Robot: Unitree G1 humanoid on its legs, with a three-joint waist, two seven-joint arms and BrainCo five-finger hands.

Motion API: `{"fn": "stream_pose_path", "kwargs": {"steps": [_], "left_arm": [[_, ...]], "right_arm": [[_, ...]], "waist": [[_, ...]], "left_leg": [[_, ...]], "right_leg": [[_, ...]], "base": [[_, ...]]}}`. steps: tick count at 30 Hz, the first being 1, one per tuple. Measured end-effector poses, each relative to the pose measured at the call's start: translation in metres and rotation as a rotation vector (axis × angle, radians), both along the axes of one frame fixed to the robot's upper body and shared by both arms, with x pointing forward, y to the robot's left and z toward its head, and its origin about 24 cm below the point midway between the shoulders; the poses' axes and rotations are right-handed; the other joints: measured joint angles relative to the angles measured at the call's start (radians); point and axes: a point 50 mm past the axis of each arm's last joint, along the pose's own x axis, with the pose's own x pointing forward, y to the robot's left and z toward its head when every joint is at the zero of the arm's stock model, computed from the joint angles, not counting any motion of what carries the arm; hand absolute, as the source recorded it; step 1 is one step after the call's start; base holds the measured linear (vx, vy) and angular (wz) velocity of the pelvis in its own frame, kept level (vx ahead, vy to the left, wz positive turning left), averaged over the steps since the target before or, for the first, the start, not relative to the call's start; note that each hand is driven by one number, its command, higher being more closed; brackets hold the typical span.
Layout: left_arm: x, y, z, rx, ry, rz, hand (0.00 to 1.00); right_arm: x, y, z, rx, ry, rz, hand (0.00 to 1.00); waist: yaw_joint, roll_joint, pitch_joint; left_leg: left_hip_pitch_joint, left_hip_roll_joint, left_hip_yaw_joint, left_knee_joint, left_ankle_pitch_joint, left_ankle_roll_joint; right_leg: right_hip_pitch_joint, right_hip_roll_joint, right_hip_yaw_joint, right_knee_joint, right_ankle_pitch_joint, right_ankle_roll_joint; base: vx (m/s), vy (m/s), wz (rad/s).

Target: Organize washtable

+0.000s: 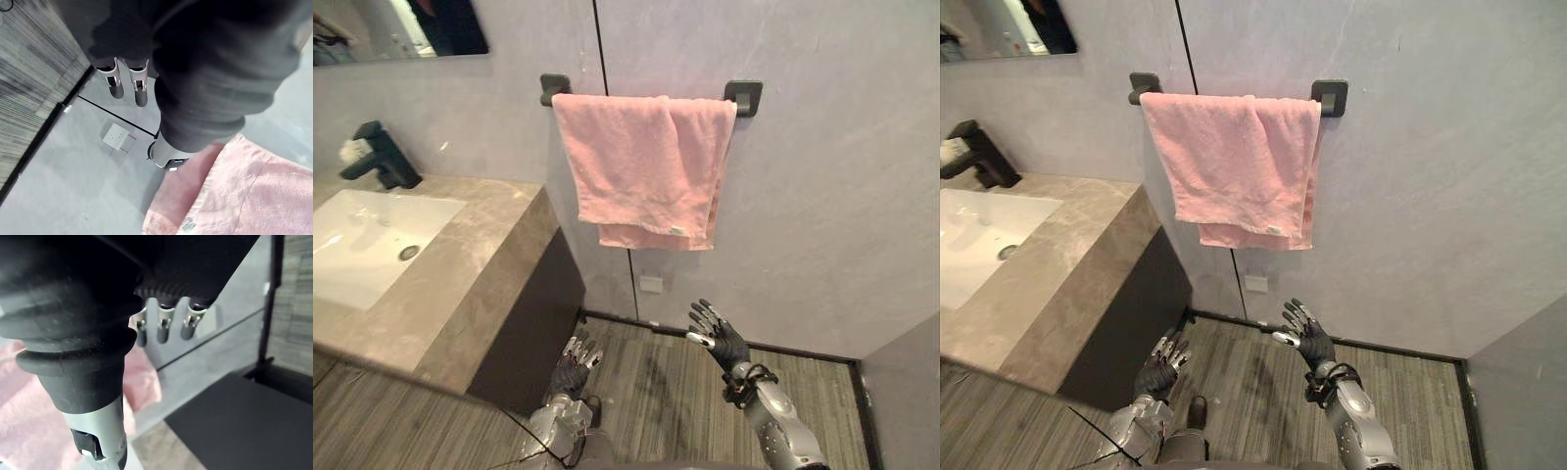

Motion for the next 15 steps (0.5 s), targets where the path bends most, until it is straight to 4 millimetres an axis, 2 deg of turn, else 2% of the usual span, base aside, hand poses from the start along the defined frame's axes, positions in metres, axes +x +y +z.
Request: {"fn": "stream_pose_path", "kwargs": {"steps": [1,2,3,4,5,6,7,8,9,10,11,12,13,14,15], "left_arm": [[0.000,0.000,0.000,-0.002,0.000,0.002,0.00],[0.000,0.000,0.000,-0.004,0.000,0.002,0.00],[0.003,-0.002,0.001,-0.003,-0.011,-0.008,0.00],[0.007,0.004,0.004,0.017,-0.026,-0.014,0.00],[0.009,0.007,0.004,0.024,-0.030,-0.009,0.00],[0.008,0.008,0.003,0.029,-0.022,-0.011,0.00],[0.006,0.005,0.000,0.025,-0.009,-0.018,0.00],[0.006,0.003,-0.001,0.024,-0.003,-0.026,0.00],[0.007,-0.004,-0.002,0.023,-0.001,-0.057,0.00],[0.010,-0.008,0.000,0.022,-0.009,-0.078,0.00],[0.013,-0.004,0.003,0.049,-0.028,-0.093,0.00],[0.017,-0.003,0.004,0.059,-0.033,-0.098,0.00],[0.019,-0.005,0.005,0.059,-0.039,-0.105,0.00],[0.020,-0.009,0.006,0.053,-0.048,-0.113,0.00],[0.026,-0.016,0.008,0.044,-0.059,-0.136,0.00]], "right_arm": [[-0.004,-0.001,-0.002,0.001,0.009,-0.003,0.00],[-0.008,-0.001,-0.003,0.001,0.018,-0.006,0.00],[-0.016,-0.005,-0.007,-0.002,0.039,-0.022,0.00],[-0.021,0.001,-0.011,0.027,0.060,-0.030,0.00],[-0.023,0.001,-0.011,0.041,0.061,-0.044,0.00],[-0.022,0.004,-0.008,0.072,0.045,-0.076,0.00],[-0.024,0.001,-0.006,0.079,0.035,-0.101,0.00],[-0.026,-0.001,-0.005,0.076,0.032,-0.109,0.00],[-0.032,-0.006,-0.005,0.072,0.029,-0.136,0.00],[-0.036,-0.012,-0.006,0.063,0.036,-0.156,0.00],[-0.040,-0.006,-0.012,0.093,0.066,-0.171,0.00],[-0.040,-0.006,-0.012,0.104,0.070,-0.191,0.00],[-0.041,-0.005,-0.014,0.123,0.076,-0.217,0.00],[-0.039,-0.009,-0.013,0.118,0.067,-0.230,0.00],[-0.035,-0.014,-0.011,0.109,0.058,-0.246,0.00]], "waist": [[-0.002,0.006,-0.002],[-0.001,0.018,-0.007],[-0.020,0.033,-0.004],[-0.040,-0.012,-0.013],[-0.043,-0.030,-0.008],[-0.044,-0.036,-0.003],[-0.051,-0.036,-0.004],[-0.059,-0.032,-0.007],[-0.069,-0.001,-0.029],[-0.085,0.011,-0.033],[-0.111,-0.066,-0.080],[-0.124,-0.068,-0.077],[-0.113,-0.055,-0.075],[-0.110,-0.027,-0.072],[-0.116,0.015,-0.067]], "left_leg": [[-0.001,-0.011,0.048,0.140,-0.014,0.029],[0.011,-0.013,0.075,0.218,-0.005,0.077],[0.003,0.008,0.148,0.195,-0.007,0.125],[0.049,-0.037,0.136,0.033,0.067,0.095],[0.063,-0.035,0.158,0.047,0.032,0.133],[0.086,0.008,0.236,0.219,-0.080,0.171],[0.148,0.059,0.283,0.332,-0.135,0.166],[0.167,0.088,0.297,0.379,-0.147,0.164],[0.198,0.135,0.317,0.409,-0.133,0.153],[0.164,0.107,0.339,0.359,-0.124,0.141],[0.195,0.012,0.288,0.162,-0.105,0.113],[0.207,-0.010,0.275,0.126,-0.109,0.166],[0.225,0.030,0.316,0.186,-0.159,0.168],[0.265,0.080,0.335,0.154,-0.169,0.109],[0.283,0.071,0.333,0.053,-0.183,0.017]], "right_leg": [[-0.019,-0.001,-0.019,-0.007,0.025,-0.002],[-0.023,0.008,-0.028,0.003,0.029,-0.001],[-0.051,0.032,-0.068,0.040,0.029,-0.015],[-0.064,-0.003,-0.078,0.008,0.034,-0.053],[-0.059,-0.027,-0.117,-0.004,0.050,-0.018],[-0.039,-0.034,-0.161,-0.017,0.074,-0.022],[-0.026,-0.045,-0.204,-0.010,0.083,-0.023],[-0.027,-0.052,-0.233,0.001,0.083,-0.023],[-0.043,-0.068,-0.290,0.040,0.083,-0.023],[-0.076,-0.077,-0.327,0.060,0.072,-0.013],[-0.114,-0.129,-0.314,0.010,0.071,-0.017],[-0.111,-0.152,-0.354,-0.005,0.087,-0.006],[-0.106,-0.163,-0.422,-0.030,0.134,-0.001],[-0.108,-0.161,-0.476,-0.035,0.162,0.016],[-0.116,-0.180,-0.538,-0.024,0.179,0.026]], "base": [[-0.24,-0.120,0.53],[-0.17,-0.120,0.89],[-0.25,-0.105,1.41],[-0.26,-0.085,1.58],[-0.33,-0.070,1.38],[-0.23,-0.036,1.10],[-0.24,-0.022,1.11],[-0.23,0.083,1.26],[-0.26,0.088,1.48],[-0.32,0.088,2.03],[-0.21,0.030,1.97],[-0.22,0.088,1.84],[-0.20,0.151,1.54],[-0.29,0.294,1.83],[-0.23,0.307,1.59]]}}
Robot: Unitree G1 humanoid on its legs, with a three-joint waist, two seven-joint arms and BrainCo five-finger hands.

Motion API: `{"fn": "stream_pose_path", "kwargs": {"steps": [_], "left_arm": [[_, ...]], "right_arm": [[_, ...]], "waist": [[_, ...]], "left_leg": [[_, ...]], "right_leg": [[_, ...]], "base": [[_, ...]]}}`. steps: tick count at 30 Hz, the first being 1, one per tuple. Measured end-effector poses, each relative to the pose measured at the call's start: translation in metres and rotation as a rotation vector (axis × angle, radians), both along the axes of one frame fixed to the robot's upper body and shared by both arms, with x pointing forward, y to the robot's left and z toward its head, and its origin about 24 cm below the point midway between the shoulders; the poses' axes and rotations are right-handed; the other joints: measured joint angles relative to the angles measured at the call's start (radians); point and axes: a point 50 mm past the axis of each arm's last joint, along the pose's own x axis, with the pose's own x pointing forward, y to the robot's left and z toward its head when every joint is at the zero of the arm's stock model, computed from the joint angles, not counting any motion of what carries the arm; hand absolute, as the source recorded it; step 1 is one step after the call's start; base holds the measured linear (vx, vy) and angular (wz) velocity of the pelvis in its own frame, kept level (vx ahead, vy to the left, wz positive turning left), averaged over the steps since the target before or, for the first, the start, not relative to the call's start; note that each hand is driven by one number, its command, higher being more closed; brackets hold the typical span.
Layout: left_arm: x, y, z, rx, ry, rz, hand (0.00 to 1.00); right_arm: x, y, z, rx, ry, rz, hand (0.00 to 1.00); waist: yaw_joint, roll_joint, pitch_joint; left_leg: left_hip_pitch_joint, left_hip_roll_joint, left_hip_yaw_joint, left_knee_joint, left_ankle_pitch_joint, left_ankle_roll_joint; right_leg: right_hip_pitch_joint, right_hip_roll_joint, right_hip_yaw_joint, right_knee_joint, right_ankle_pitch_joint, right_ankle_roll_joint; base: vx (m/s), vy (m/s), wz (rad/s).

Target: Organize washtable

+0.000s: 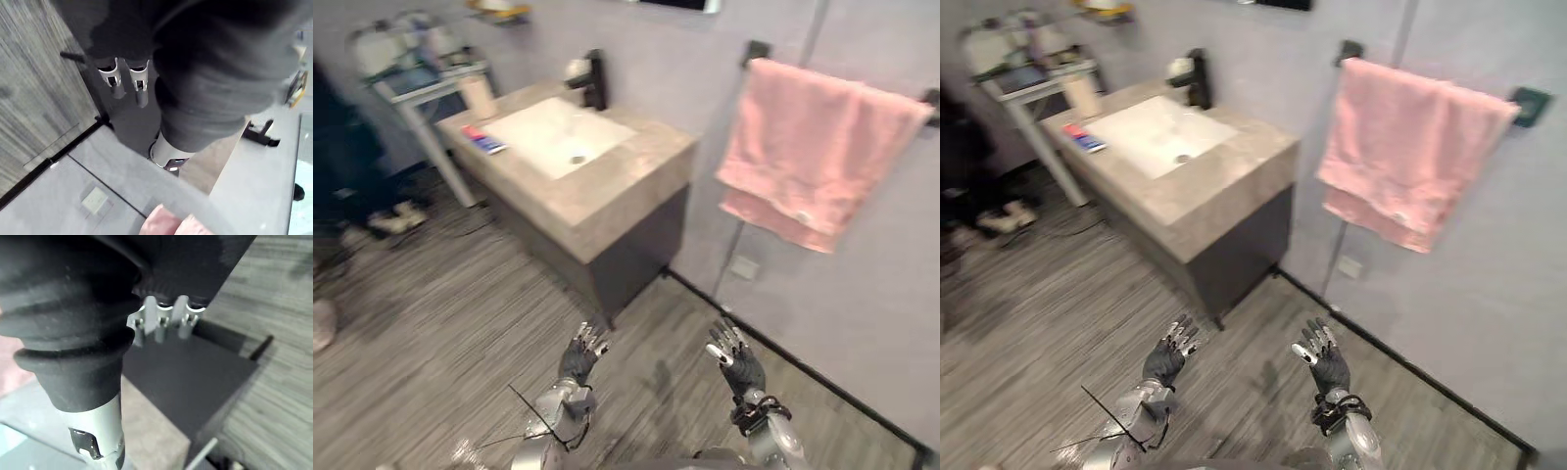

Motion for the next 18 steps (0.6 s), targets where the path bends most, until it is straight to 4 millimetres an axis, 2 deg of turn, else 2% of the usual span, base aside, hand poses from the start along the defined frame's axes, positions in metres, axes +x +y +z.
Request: {"fn": "stream_pose_path", "kwargs": {"steps": [2,3,4,5,7,9,10,11,12,14,15,16,17,18], "left_arm": [[0.003,0.001,0.004,0.008,-0.019,-0.010,0.00],[-0.001,0.006,0.002,0.024,-0.008,-0.008,0.00],[-0.007,0.013,-0.002,0.045,0.012,-0.001,0.00],[-0.009,0.017,-0.003,0.056,0.021,0.000,0.00],[-0.011,0.030,-0.003,0.077,0.029,0.037,0.00],[-0.009,0.040,0.002,0.086,0.007,0.078,0.00],[-0.008,0.048,0.004,0.099,-0.004,0.104,0.00],[-0.009,0.050,0.004,0.105,-0.003,0.113,0.00],[-0.011,0.056,0.004,0.119,0.004,0.143,0.00],[-0.012,0.060,0.003,0.128,0.010,0.161,0.00],[-0.012,0.059,0.004,0.131,0.009,0.158,0.00],[-0.012,0.058,0.004,0.128,0.007,0.158,0.00],[-0.012,0.055,0.004,0.123,0.002,0.158,0.00],[-0.012,0.054,0.004,0.125,-0.001,0.159,0.00]], "right_arm": [[0.004,-0.002,-0.002,-0.006,0.013,-0.013,0.00],[0.008,0.004,-0.002,0.012,0.010,-0.007,0.00],[0.012,0.009,0.000,0.027,-0.003,-0.011,0.00],[0.013,0.010,0.001,0.030,-0.006,-0.015,0.00],[0.011,0.007,-0.001,0.020,0.006,-0.022,0.00],[0.008,0.007,-0.004,0.020,0.025,-0.025,0.00],[0.007,0.009,-0.004,0.025,0.027,-0.020,0.00],[0.006,0.010,-0.005,0.027,0.030,-0.018,0.00],[0.002,0.012,-0.008,0.030,0.048,-0.008,0.00],[-0.002,0.015,-0.009,0.035,0.062,0.005,0.00],[-0.004,0.016,-0.010,0.037,0.067,0.010,0.00],[-0.005,0.017,-0.010,0.038,0.066,0.011,0.00],[-0.005,0.016,-0.009,0.035,0.061,0.013,0.00],[-0.004,0.016,-0.008,0.030,0.058,0.019,0.00]], "waist": [[0.010,-0.009,0.001],[0.011,-0.029,0.001],[0.010,-0.031,0.003],[0.013,-0.032,0.006],[0.019,-0.035,0.019],[0.030,-0.046,0.046],[0.031,-0.059,0.066],[0.030,-0.061,0.071],[0.031,-0.074,0.074],[0.019,-0.081,0.081],[0.003,-0.083,0.081],[0.001,-0.083,0.081],[0.003,-0.086,0.079],[0.009,-0.089,0.075]], "left_leg": [[-0.010,-0.037,0.021,-0.085,0.010,-0.020],[-0.020,-0.075,0.013,-0.128,0.046,-0.006],[-0.021,-0.093,0.022,-0.158,0.057,-0.001],[-0.027,-0.098,0.031,-0.161,0.047,0.004],[-0.022,-0.113,0.066,-0.178,0.049,0.009],[-0.023,-0.119,0.070,-0.191,0.065,0.025],[-0.032,-0.125,0.054,-0.192,0.080,0.037],[-0.041,-0.127,0.044,-0.192,0.086,0.040],[-0.051,-0.140,0.007,-0.214,0.110,0.046],[-0.051,-0.152,-0.039,-0.249,0.132,0.060],[-0.049,-0.156,-0.082,-0.281,0.142,0.075],[-0.046,-0.156,-0.094,-0.298,0.150,0.082],[-0.028,-0.159,-0.114,-0.331,0.182,0.082],[-0.033,-0.168,-0.134,-0.342,0.240,0.067]], "right_leg": [[-0.009,-0.031,-0.046,-0.009,0.033,0.010],[-0.004,-0.064,-0.073,-0.042,0.078,0.005],[0.011,-0.077,-0.081,-0.092,0.134,0.003],[0.018,-0.081,-0.080,-0.111,0.158,0.007],[0.035,-0.088,-0.049,-0.164,0.257,0.008],[0.035,-0.089,0.005,-0.176,0.316,-0.002],[0.031,-0.086,0.082,-0.174,0.333,0.001],[0.024,-0.082,0.133,-0.172,0.337,-0.004],[0.009,-0.064,0.284,-0.158,0.335,-0.005],[0.008,-0.033,0.410,-0.102,0.286,-0.003],[0.013,0.005,0.469,-0.029,0.200,0.017],[0.020,0.030,0.491,0.003,0.152,0.026],[0.044,0.068,0.507,0.005,0.069,0.016],[0.082,0.072,0.527,-0.044,0.023,0.008]], "base": [[-0.24,0.302,1.19],[-0.29,0.322,0.84],[-0.24,0.275,0.52],[-0.25,0.241,0.23],[-0.23,0.202,0.26],[-0.16,0.150,0.34],[-0.13,0.097,0.35],[-0.14,0.117,0.48],[-0.08,0.081,0.49],[-0.01,0.055,0.88],[0.03,-0.024,1.12],[0.06,-0.141,1.16],[0.04,-0.182,0.81],[0.03,-0.174,0.63]]}}
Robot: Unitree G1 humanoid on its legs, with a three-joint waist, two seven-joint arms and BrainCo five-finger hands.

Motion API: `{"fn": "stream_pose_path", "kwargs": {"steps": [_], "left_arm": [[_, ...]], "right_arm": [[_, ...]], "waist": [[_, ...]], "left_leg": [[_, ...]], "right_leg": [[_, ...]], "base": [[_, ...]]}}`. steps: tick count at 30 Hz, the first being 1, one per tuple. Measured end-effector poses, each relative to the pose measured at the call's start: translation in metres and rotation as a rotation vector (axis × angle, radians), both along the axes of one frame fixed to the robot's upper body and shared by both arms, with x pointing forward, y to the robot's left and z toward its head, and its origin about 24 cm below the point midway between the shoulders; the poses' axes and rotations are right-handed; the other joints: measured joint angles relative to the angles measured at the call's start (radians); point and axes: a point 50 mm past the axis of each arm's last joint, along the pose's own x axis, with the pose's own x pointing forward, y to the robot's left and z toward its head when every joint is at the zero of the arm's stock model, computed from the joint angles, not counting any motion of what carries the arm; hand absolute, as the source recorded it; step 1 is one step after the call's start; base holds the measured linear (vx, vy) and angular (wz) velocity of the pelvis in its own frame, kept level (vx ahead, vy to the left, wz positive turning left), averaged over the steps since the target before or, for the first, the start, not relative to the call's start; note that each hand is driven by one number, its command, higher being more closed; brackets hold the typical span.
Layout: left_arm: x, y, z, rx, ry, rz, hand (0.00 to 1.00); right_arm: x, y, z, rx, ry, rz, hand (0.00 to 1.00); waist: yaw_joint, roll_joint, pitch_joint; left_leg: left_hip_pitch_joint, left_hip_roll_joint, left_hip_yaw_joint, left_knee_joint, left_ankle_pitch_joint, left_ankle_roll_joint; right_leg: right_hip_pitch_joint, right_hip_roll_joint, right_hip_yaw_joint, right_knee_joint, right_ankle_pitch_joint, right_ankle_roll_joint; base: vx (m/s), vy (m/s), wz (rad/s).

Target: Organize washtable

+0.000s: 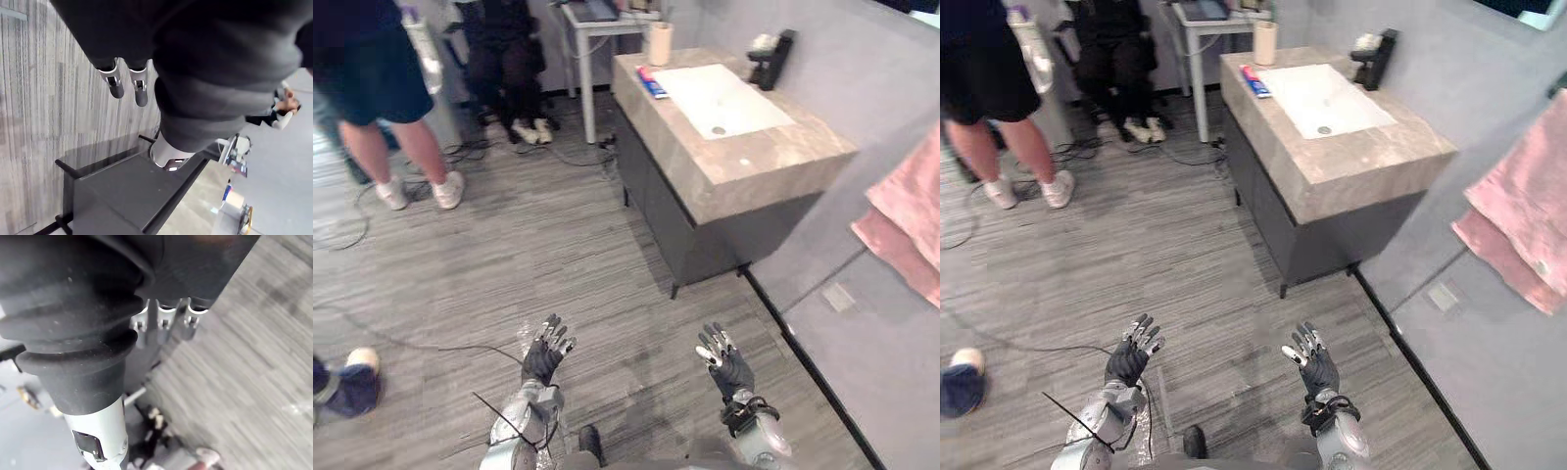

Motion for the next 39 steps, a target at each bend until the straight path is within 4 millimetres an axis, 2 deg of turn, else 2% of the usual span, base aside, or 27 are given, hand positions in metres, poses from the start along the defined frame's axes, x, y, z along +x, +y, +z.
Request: {"fn": "stream_pose_path", "kwargs": {"steps": [1,2,5,9,12,14,15,20,22,23,24,25,26,27,28,29,30,31,32,33,34,35,36,37,38,39], "left_arm": [[0.000,0.000,0.000,0.002,-0.001,0.001,0.00],[0.002,0.000,0.003,0.005,-0.010,0.009,0.00],[0.005,-0.007,0.007,-0.022,-0.042,0.038,0.00],[-0.004,-0.020,0.003,-0.076,-0.019,0.083,0.00],[-0.004,-0.024,0.004,-0.090,-0.025,0.085,0.00],[-0.005,-0.023,0.004,-0.088,-0.023,0.089,0.00],[-0.005,-0.022,0.004,-0.089,-0.023,0.091,0.00],[-0.001,-0.020,0.013,-0.087,-0.059,0.111,0.00],[-0.002,-0.013,0.014,-0.076,-0.061,0.157,0.00],[-0.003,-0.006,0.014,-0.060,-0.056,0.188,0.00],[-0.004,-0.001,0.014,-0.047,-0.053,0.211,0.00],[-0.004,0.001,0.014,-0.039,-0.051,0.220,0.00],[-0.004,0.004,0.014,-0.009,-0.046,0.221,0.00],[-0.004,0.008,0.016,0.017,-0.053,0.212,0.00],[-0.007,0.007,0.014,0.027,-0.042,0.209,0.00],[-0.011,-0.003,0.009,-0.007,-0.018,0.212,0.00],[-0.008,0.002,0.009,0.018,-0.016,0.205,0.00],[-0.005,-0.001,0.011,0.041,-0.016,0.167,0.00],[-0.003,-0.002,0.011,0.051,-0.019,0.151,0.00],[-0.002,-0.004,0.012,0.052,-0.023,0.145,0.00],[-0.001,-0.006,0.011,0.045,-0.021,0.144,0.00],[-0.001,-0.006,0.011,0.048,-0.020,0.144,0.00],[-0.001,-0.004,0.008,0.056,-0.009,0.137,0.00],[-0.002,-0.004,0.006,0.061,0.002,0.129,0.00],[-0.003,-0.005,0.006,0.061,0.004,0.125,0.00],[-0.003,-0.007,0.006,0.059,0.006,0.115,0.00]], "right_arm": [[0.003,0.003,0.001,0.001,-0.008,0.008,0.00],[0.007,0.008,0.004,0.005,-0.027,0.033,0.00],[0.010,0.011,0.006,0.007,-0.034,0.046,0.00],[0.007,0.006,0.004,-0.039,-0.027,0.067,0.00],[0.002,0.008,0.001,-0.049,-0.006,0.101,0.00],[-0.001,0.015,-0.002,-0.043,0.009,0.128,0.00],[-0.001,0.019,-0.002,-0.038,0.010,0.142,0.00],[0.001,0.033,0.000,-0.018,-0.001,0.163,0.00],[0.005,0.038,0.002,-0.014,-0.009,0.173,0.00],[0.009,0.044,0.005,-0.011,-0.025,0.197,0.00],[0.012,0.049,0.008,-0.013,-0.040,0.220,0.00],[0.013,0.051,0.009,-0.020,-0.048,0.234,0.00],[0.012,0.057,0.009,-0.030,-0.050,0.255,0.00],[0.011,0.061,0.009,-0.029,-0.052,0.262,0.00],[0.006,0.060,0.009,-0.039,-0.055,0.265,0.00],[0.003,0.052,0.013,-0.074,-0.084,0.282,0.00],[0.001,0.057,0.005,-0.069,-0.039,0.315,0.00],[-0.004,0.055,-0.003,-0.072,0.007,0.320,0.00],[-0.005,0.053,-0.006,-0.074,0.021,0.317,0.00],[-0.006,0.050,-0.008,-0.084,0.030,0.315,0.00],[-0.005,0.049,-0.007,-0.086,0.028,0.313,0.00],[-0.004,0.050,-0.007,-0.085,0.024,0.313,0.00],[-0.002,0.051,-0.006,-0.082,0.017,0.314,0.00],[0.000,0.054,-0.004,-0.074,0.008,0.312,0.00],[0.002,0.055,-0.002,-0.071,0.000,0.312,0.00],[0.003,0.056,-0.001,-0.070,-0.005,0.311,0.00]], "waist": [[-0.001,-0.018,-0.007],[-0.003,-0.021,-0.009],[-0.001,-0.006,-0.003],[-0.001,-0.002,-0.004],[-0.001,-0.003,-0.003],[0.009,-0.008,-0.003],[0.026,-0.013,-0.005],[0.056,-0.039,-0.003],[0.067,-0.047,0.006],[0.079,-0.046,0.011],[0.085,-0.041,0.025],[0.084,-0.041,0.037],[0.079,-0.070,0.046],[0.072,-0.110,0.056],[0.063,-0.083,0.060],[0.055,0.018,0.057],[0.065,-0.007,0.071],[0.055,-0.021,0.074],[0.051,-0.018,0.077],[0.042,-0.010,0.085],[0.039,-0.017,0.092],[0.040,-0.026,0.097],[0.037,-0.046,0.098],[0.025,-0.063,0.090],[0.019,-0.066,0.085],[0.015,-0.064,0.075]], "left_leg": [[-0.003,-0.012,-0.001,-0.004,0.005,-0.006],[-0.013,-0.024,-0.007,-0.016,0.039,-0.017],[0.001,0.001,-0.020,-0.080,0.098,-0.044],[0.020,0.036,-0.004,-0.087,0.089,-0.057],[0.003,0.045,0.007,-0.087,0.088,-0.057],[-0.004,0.044,0.010,-0.087,0.092,-0.059],[-0.008,0.041,0.009,-0.087,0.095,-0.059],[-0.062,0.004,-0.025,-0.085,0.105,-0.047],[-0.071,-0.002,-0.026,-0.080,0.102,-0.043],[-0.067,0.003,-0.026,-0.079,0.101,-0.042],[-0.062,0.013,-0.026,-0.063,0.092,-0.029],[-0.055,0.013,-0.030,-0.055,0.082,-0.018],[-0.027,-0.014,-0.025,-0.024,0.014,0.007],[-0.067,-0.039,0.006,0.156,-0.038,0.063],[-0.142,-0.016,0.031,0.528,-0.206,0.059],[-0.139,0.071,-0.002,0.571,-0.393,0.043],[-0.116,0.036,0.011,0.579,-0.441,0.046],[-0.096,0.005,0.007,0.528,-0.426,0.075],[-0.085,-0.002,0.004,0.494,-0.421,0.083],[-0.051,-0.013,-0.003,0.423,-0.412,0.090],[-0.003,-0.033,-0.005,0.353,-0.391,0.087],[0.025,-0.050,-0.008,0.324,-0.383,0.081],[0.073,-0.083,-0.018,0.287,-0.379,0.076],[0.104,-0.110,-0.029,0.265,-0.380,0.076],[0.118,-0.115,-0.028,0.260,-0.380,0.075],[0.136,-0.118,-0.034,0.256,-0.398,0.069]], "right_leg": [[0.014,-0.007,0.025,-0.029,-0.023,0.004],[0.021,-0.010,0.046,-0.064,-0.052,0.010],[0.021,0.013,0.032,-0.071,-0.074,0.048],[0.048,0.045,0.030,-0.077,-0.076,0.047],[0.038,0.047,0.014,-0.103,-0.071,0.057],[0.038,0.044,0.005,-0.103,-0.068,0.060],[0.038,0.041,0.000,-0.105,-0.066,0.063],[0.048,0.000,-0.092,-0.131,-0.049,0.090],[0.030,-0.010,-0.109,-0.083,-0.034,0.110],[-0.014,-0.011,-0.107,0.016,-0.024,0.116],[-0.068,-0.010,-0.110,0.155,0.004,0.089],[-0.090,-0.013,-0.115,0.222,0.031,0.078],[-0.158,-0.068,-0.129,0.361,0.124,0.035],[-0.188,-0.120,-0.136,0.436,0.133,0.038],[-0.244,-0.113,-0.130,0.562,0.082,0.049],[-0.264,-0.009,-0.154,0.573,-0.045,0.035],[-0.300,0.017,-0.130,0.503,-0.123,0.057],[-0.326,0.038,-0.157,0.384,-0.127,0.049],[-0.339,0.056,-0.161,0.322,-0.123,0.047],[-0.347,0.083,-0.164,0.165,-0.065,0.052],[-0.341,0.084,-0.175,0.018,0.015,0.077],[-0.339,0.078,-0.183,-0.033,0.050,0.083],[-0.337,0.064,-0.185,-0.096,0.096,0.078],[-0.335,0.048,-0.181,-0.127,0.124,0.064],[-0.335,0.046,-0.181,-0.130,0.139,0.042],[-0.335,0.049,-0.182,-0.129,0.164,0.003]], "base": [[0.01,-0.122,0.37],[0.01,-0.120,0.28],[-0.01,-0.164,0.19],[-0.05,-0.132,-0.07],[-0.07,-0.032,0.09],[-0.05,-0.002,0.17],[-0.02,0.015,0.21],[0.01,0.044,0.52],[0.02,0.075,0.33],[0.02,0.088,0.22],[0.02,0.095,0.25],[0.00,0.160,0.41],[0.04,0.172,0.45],[0.06,0.182,0.42],[0.06,0.088,0.16],[-0.04,0.089,-0.27],[-0.03,0.058,-0.20],[0.01,0.057,-0.05],[0.16,0.041,0.40],[0.30,0.075,0.37],[0.26,0.069,0.32],[0.29,0.044,0.28],[0.34,-0.022,0.39],[0.43,-0.044,0.47],[0.41,-0.080,0.52],[0.53,-0.142,0.51]]}}
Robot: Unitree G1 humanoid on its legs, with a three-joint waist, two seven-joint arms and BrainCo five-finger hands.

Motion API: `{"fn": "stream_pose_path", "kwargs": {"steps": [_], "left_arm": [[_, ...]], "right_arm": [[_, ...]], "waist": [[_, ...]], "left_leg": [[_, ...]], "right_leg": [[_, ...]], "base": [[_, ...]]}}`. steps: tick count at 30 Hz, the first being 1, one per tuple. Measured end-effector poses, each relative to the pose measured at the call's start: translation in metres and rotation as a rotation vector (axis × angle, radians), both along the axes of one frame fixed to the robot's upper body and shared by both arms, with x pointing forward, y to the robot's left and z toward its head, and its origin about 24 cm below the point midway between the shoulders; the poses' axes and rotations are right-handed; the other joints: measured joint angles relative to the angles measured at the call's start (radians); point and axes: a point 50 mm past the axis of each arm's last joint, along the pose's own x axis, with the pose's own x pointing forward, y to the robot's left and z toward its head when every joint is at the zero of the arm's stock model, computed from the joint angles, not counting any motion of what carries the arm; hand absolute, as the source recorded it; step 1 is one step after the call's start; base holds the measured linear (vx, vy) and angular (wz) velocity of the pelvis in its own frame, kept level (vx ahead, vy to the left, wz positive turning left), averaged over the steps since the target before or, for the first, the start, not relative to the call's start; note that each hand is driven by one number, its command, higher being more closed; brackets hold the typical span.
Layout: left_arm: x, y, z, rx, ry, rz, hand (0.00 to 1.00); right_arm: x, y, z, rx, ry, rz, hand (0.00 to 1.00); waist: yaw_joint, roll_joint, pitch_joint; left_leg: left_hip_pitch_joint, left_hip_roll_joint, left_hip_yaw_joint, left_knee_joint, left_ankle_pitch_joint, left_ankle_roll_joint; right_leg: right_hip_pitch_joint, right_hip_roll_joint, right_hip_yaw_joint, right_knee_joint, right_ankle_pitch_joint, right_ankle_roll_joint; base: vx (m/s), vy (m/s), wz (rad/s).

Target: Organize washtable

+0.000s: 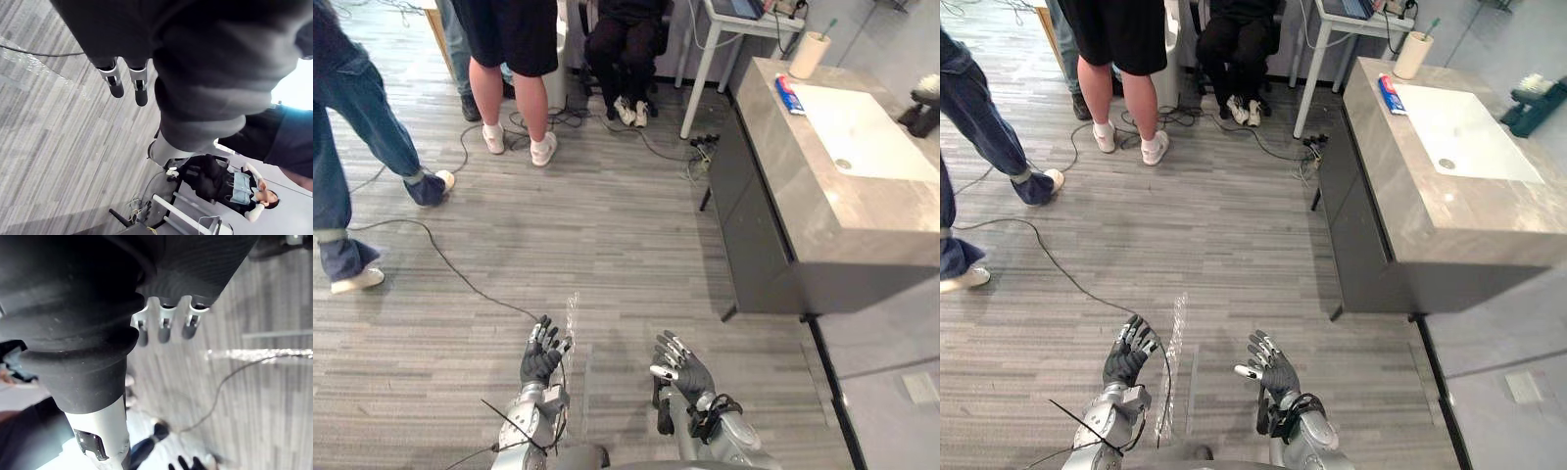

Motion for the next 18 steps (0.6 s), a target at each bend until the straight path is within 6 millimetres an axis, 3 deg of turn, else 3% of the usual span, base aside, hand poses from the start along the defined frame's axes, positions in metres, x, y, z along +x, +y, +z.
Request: {"fn": "stream_pose_path", "kwargs": {"steps": [1,2,3,4,5,6,7,8,9,11,12,15,16,18], "left_arm": [[-0.003,-0.007,-0.003,-0.017,0.011,-0.021,0.00],[-0.005,-0.011,-0.005,-0.030,0.022,-0.023,0.00],[-0.009,-0.015,-0.008,-0.041,0.037,-0.027,0.00],[-0.010,-0.017,-0.008,-0.047,0.039,-0.032,0.00],[-0.007,-0.023,-0.008,-0.070,0.033,-0.040,0.00],[-0.005,-0.026,-0.009,-0.090,0.032,-0.030,0.00],[-0.005,-0.028,-0.009,-0.097,0.032,-0.035,0.00],[-0.002,-0.028,-0.008,-0.094,0.023,-0.044,0.00],[-0.001,-0.027,-0.007,-0.090,0.020,-0.044,0.00],[0.003,-0.021,-0.005,-0.070,0.006,-0.037,0.00],[0.004,-0.018,-0.004,-0.066,0.000,-0.027,0.00],[0.005,-0.014,-0.003,-0.061,-0.007,-0.008,0.00],[0.004,-0.014,-0.003,-0.061,-0.006,-0.008,0.00],[0.003,-0.013,0.003,-0.061,-0.032,-0.006,0.00]], "right_arm": [[0.001,-0.001,0.001,-0.005,-0.005,0.004,0.00],[0.002,-0.002,0.001,-0.010,-0.009,0.010,0.00],[0.005,-0.001,0.002,-0.015,-0.015,0.023,0.00],[0.009,0.000,0.004,-0.016,-0.029,0.027,0.00],[0.018,-0.002,0.009,-0.029,-0.060,0.031,0.00],[0.024,-0.004,0.014,-0.041,-0.085,0.042,0.00],[0.025,-0.004,0.014,-0.040,-0.090,0.042,0.00],[0.029,-0.009,0.016,-0.043,-0.097,-0.004,0.00],[0.031,-0.010,0.017,-0.035,-0.099,-0.024,0.00],[0.033,-0.011,0.020,-0.025,-0.112,-0.050,0.00],[0.033,-0.011,0.021,-0.017,-0.113,-0.055,0.00],[0.028,-0.011,0.017,-0.014,-0.096,-0.058,0.00],[0.026,-0.012,0.016,-0.014,-0.089,-0.059,0.00],[0.023,-0.012,0.015,-0.009,-0.089,-0.050,0.00]], "waist": [[-0.006,0.029,-0.027],[-0.009,0.049,-0.040],[-0.017,0.103,-0.059],[-0.020,0.117,-0.063],[-0.024,0.122,-0.059],[-0.019,0.129,-0.056],[-0.016,0.133,-0.057],[-0.012,0.142,-0.057],[-0.012,0.140,-0.057],[0.000,0.126,-0.051],[0.008,0.119,-0.046],[0.016,0.104,-0.037],[0.013,0.105,-0.037],[0.007,0.111,-0.041]], "left_leg": [[0.032,0.020,-0.020,-0.002,-0.036,-0.029],[0.049,0.045,-0.022,-0.005,-0.042,-0.044],[0.046,0.091,-0.020,0.047,-0.046,-0.079],[0.024,0.112,-0.019,0.105,-0.029,-0.113],[-0.029,0.114,-0.019,0.256,0.049,-0.212],[-0.091,0.118,-0.013,0.449,0.196,-0.257],[-0.129,0.139,0.003,0.554,0.247,-0.261],[-0.190,0.220,0.096,0.768,0.226,-0.212],[-0.210,0.248,0.132,0.813,0.202,-0.171],[-0.282,0.315,0.215,0.846,0.132,-0.058],[-0.313,0.331,0.215,0.823,0.115,-0.035],[-0.403,0.350,0.121,0.601,0.108,-0.031],[-0.412,0.341,0.075,0.490,0.113,-0.040],[-0.399,0.310,-0.058,0.187,0.143,-0.085]], "right_leg": [[0.002,0.036,0.002,0.011,0.071,-0.081],[0.010,0.057,-0.009,0.020,0.095,-0.089],[0.032,0.097,-0.021,0.034,0.077,-0.089],[0.035,0.106,-0.024,0.043,0.064,-0.098],[0.038,0.112,-0.023,0.086,0.043,-0.117],[0.082,0.119,-0.011,0.091,0.028,-0.138],[0.130,0.124,0.006,0.059,0.022,-0.144],[0.236,0.145,0.056,-0.017,0.019,-0.145],[0.271,0.147,0.077,-0.040,0.017,-0.147],[0.345,0.124,0.174,-0.067,-0.026,-0.153],[0.368,0.106,0.209,-0.067,-0.057,-0.141],[0.407,0.028,0.285,-0.056,-0.155,-0.063],[0.412,0.001,0.304,-0.046,-0.177,-0.054],[0.416,-0.054,0.344,-0.008,-0.243,-0.001]], "base": [[0.60,-0.155,0.43],[0.81,-0.124,0.18],[0.61,-0.039,-0.08],[0.74,-0.039,-0.27],[0.70,-0.090,-0.54],[0.67,-0.083,-0.67],[0.73,-0.017,-1.01],[0.56,0.044,-0.88],[0.55,0.060,-0.98],[0.47,0.136,-0.98],[0.50,0.238,-1.13],[0.34,0.330,-0.77],[0.37,0.512,-0.67],[0.36,0.591,-0.59]]}}
